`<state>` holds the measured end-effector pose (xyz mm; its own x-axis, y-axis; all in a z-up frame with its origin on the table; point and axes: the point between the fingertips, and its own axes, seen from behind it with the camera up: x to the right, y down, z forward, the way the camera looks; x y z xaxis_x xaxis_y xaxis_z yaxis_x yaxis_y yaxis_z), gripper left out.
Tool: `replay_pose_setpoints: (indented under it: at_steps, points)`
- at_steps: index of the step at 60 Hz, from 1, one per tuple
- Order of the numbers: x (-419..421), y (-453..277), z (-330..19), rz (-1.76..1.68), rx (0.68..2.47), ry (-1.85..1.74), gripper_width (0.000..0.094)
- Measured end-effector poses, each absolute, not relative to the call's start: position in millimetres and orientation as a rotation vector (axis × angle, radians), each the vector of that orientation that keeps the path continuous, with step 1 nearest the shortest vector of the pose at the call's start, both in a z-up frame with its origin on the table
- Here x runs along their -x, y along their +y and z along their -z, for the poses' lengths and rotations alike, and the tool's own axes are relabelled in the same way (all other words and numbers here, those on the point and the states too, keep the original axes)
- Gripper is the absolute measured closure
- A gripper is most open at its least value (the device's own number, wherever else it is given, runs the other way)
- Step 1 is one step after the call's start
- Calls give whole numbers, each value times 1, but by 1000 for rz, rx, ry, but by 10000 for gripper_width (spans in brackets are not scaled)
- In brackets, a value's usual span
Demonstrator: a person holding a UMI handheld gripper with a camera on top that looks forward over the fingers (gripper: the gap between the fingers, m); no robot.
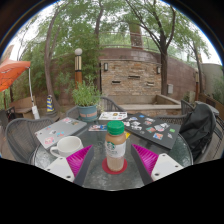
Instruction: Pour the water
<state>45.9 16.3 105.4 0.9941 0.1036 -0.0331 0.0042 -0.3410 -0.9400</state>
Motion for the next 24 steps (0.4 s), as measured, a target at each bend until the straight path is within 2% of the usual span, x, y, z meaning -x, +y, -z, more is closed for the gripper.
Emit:
replay_pose_setpoints:
  at_steps: [14, 24]
  points:
    - [-3, -115, -192, -70, 1951, 13, 102]
    - [39, -208, -237, -105, 1990, 57, 108]
